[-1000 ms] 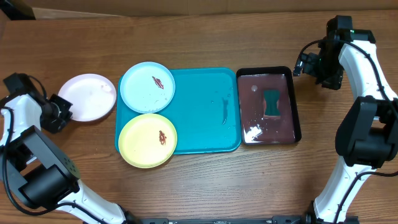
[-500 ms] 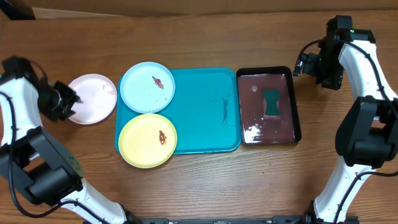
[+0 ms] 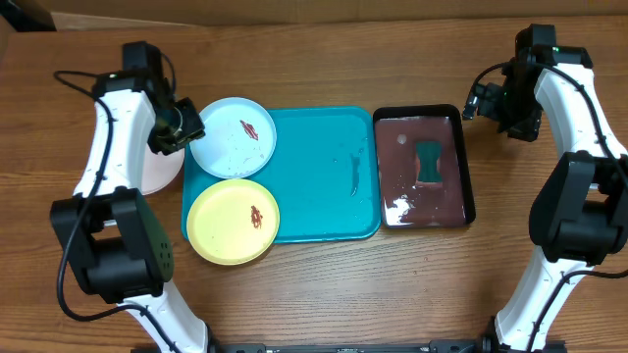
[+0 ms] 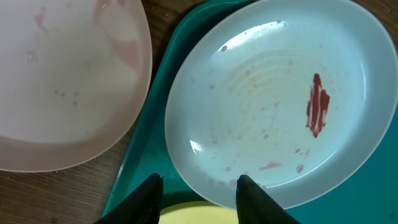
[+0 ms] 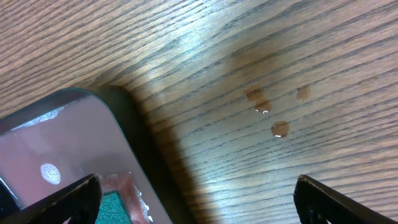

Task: Clean dirty plates on tray and stack at the side
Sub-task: 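Grip the light-blue plate's left rim with the left gripper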

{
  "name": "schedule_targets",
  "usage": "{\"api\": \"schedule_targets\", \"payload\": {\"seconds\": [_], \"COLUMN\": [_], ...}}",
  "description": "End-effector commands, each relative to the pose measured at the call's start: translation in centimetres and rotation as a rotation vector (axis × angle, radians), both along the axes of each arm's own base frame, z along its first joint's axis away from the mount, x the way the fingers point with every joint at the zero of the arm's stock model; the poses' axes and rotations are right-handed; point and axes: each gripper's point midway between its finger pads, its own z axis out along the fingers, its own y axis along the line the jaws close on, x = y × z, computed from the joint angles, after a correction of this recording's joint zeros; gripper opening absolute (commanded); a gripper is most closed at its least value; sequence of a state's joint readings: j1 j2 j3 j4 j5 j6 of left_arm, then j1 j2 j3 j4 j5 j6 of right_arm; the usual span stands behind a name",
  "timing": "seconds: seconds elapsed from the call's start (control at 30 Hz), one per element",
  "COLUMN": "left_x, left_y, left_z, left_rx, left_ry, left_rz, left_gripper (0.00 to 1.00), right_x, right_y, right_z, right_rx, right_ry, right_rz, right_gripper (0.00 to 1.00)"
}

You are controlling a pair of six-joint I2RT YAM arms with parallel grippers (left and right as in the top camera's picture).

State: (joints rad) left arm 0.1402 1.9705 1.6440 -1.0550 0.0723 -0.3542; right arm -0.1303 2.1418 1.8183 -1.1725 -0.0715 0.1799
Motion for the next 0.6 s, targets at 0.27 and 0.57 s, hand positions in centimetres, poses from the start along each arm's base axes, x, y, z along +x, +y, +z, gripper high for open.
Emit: {"api": "schedule_targets", "payload": {"seconds": [0.27, 0.57], "left_x": [-0.3, -0.1], "left_y": [1.1, 1.2], "left_z": [-0.7, -3.8], "left_rx": [0.086, 0.092], "left_ry": [0.006, -0.023], "left_rz": [-0.016, -0.002], "left_gripper": [0.34, 0.27], "right_x": [0.5, 0.5], "right_y": [-0.1, -0.1], "right_z": [1.8, 1.8], "right_rx": [-0.005, -0.006], "right_ry": [-0.047, -0.047], "right_rz": [-0.004, -0.004], "right_gripper": [1.0, 1.0]}}
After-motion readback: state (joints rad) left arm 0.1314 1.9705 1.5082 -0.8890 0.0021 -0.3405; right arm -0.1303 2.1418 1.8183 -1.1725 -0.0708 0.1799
